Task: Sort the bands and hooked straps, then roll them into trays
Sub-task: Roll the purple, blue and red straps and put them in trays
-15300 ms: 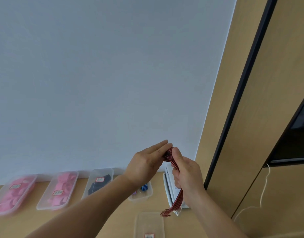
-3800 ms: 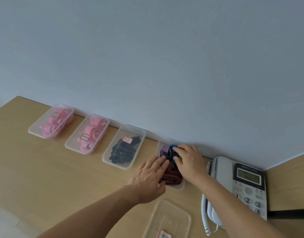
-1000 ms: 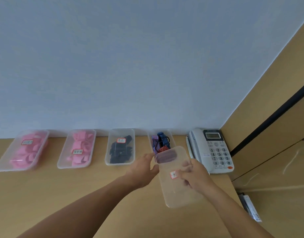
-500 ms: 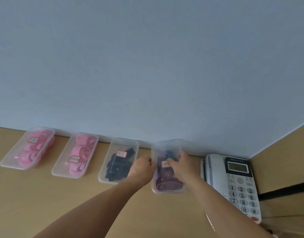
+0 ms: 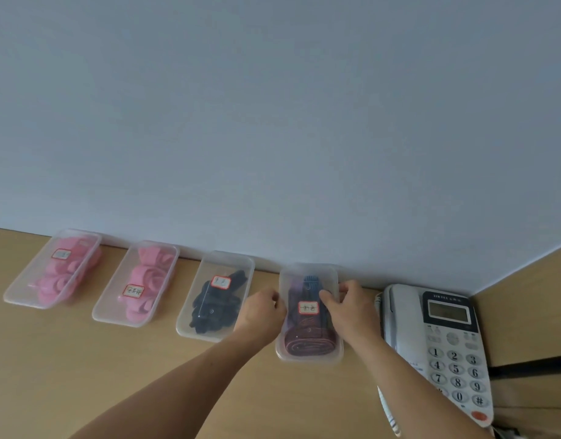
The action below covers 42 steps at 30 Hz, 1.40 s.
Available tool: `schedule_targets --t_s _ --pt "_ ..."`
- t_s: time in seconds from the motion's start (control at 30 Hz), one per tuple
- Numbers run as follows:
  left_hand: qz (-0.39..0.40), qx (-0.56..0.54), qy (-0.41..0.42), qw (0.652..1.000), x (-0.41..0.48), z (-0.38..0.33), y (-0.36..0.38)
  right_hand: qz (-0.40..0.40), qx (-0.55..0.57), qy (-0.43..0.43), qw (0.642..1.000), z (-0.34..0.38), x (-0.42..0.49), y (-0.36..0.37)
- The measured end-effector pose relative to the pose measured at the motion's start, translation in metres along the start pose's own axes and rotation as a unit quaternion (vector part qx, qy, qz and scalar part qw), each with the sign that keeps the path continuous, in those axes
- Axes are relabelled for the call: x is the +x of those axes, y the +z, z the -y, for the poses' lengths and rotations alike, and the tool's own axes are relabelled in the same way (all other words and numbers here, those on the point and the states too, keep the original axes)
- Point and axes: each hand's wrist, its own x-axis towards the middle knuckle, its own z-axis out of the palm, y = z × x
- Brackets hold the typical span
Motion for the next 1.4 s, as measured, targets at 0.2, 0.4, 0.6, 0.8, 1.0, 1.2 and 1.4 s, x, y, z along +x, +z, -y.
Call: schedule_targets --t_s 0.2,0.4,0.6,0.8,1.0,1.2,1.4 --pt "-0.067 0.204 0.196 0.957 0.0 -0.013 0.009 -0.014 -0.003 -0.003 1.0 0.0 0.001 0.003" --pt "0.011 0.343 0.233 0.91 0.001 -0.034 0.025 -0.012 -0.001 -0.007 1.0 -0.003 0.001 0.006" --pt "-0.034 0.224 0.21 0.951 -0.007 -0.03 0.046 -0.008 0.024 0.013 1.0 -0.008 -0.002 0.01" --pt "-0.07 0.224 0.264 0.936 -0.017 -0.016 0.046 0.009 0.026 0.024 0.999 -0.014 -0.007 0.007" --pt "-0.032 0.249 0.263 0.932 -0.013 -0.01 0.05 0.037 0.041 0.037 0.998 -0.007 0.012 -0.003" --pt "-0.042 0.269 0.28 0.921 -0.015 -0.014 0.044 0.019 0.018 0.037 0.999 0.0 0.033 -0.005" --pt "-0.038 0.268 0.282 0.921 -0.012 -0.014 0.044 0.001 0.1 0.071 0.992 -0.006 0.033 0.007"
